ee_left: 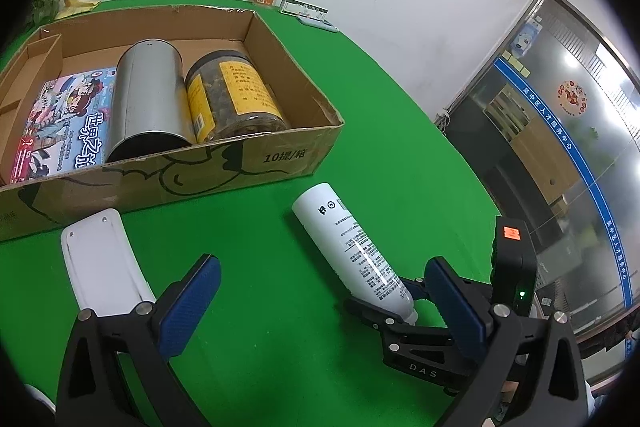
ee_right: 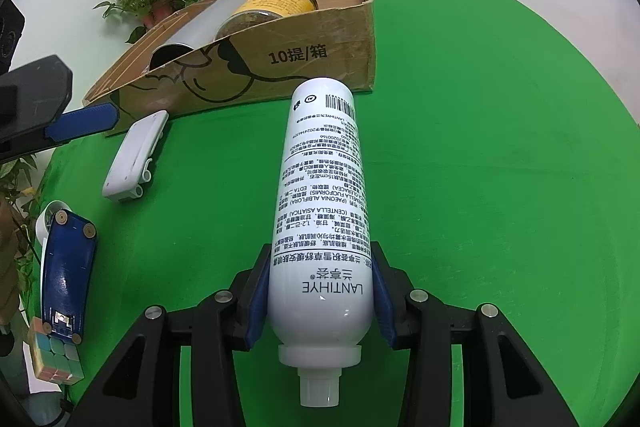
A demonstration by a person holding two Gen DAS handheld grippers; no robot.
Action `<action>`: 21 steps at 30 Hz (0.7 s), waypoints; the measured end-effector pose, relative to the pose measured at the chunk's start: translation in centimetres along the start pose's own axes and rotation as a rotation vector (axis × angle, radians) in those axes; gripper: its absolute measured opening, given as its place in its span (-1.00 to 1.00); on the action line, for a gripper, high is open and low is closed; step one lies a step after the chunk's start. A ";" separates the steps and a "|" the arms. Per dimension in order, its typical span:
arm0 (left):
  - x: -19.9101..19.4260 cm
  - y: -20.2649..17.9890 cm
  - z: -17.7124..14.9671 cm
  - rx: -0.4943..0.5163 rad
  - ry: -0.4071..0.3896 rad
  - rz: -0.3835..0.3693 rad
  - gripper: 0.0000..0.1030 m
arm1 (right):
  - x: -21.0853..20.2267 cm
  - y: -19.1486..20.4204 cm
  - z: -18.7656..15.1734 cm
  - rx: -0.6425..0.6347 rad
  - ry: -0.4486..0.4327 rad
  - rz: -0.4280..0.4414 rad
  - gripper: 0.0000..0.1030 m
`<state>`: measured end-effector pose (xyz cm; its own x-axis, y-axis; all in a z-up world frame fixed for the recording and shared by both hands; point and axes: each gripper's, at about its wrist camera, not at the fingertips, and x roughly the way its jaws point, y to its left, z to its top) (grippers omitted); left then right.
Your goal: Organize rigid objects
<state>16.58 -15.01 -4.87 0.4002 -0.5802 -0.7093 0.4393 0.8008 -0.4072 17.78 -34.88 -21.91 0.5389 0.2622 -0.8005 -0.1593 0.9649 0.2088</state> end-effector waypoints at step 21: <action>0.9 0.6 0.1 -0.028 0.059 -0.007 0.97 | -1.5 -0.9 0.8 0.034 -0.076 0.057 0.29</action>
<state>17.23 -15.08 -5.65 0.3488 -0.5771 -0.7385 0.4192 0.8008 -0.4278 17.83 -36.16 -20.47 0.5915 0.3157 -0.7419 -0.1642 0.9480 0.2725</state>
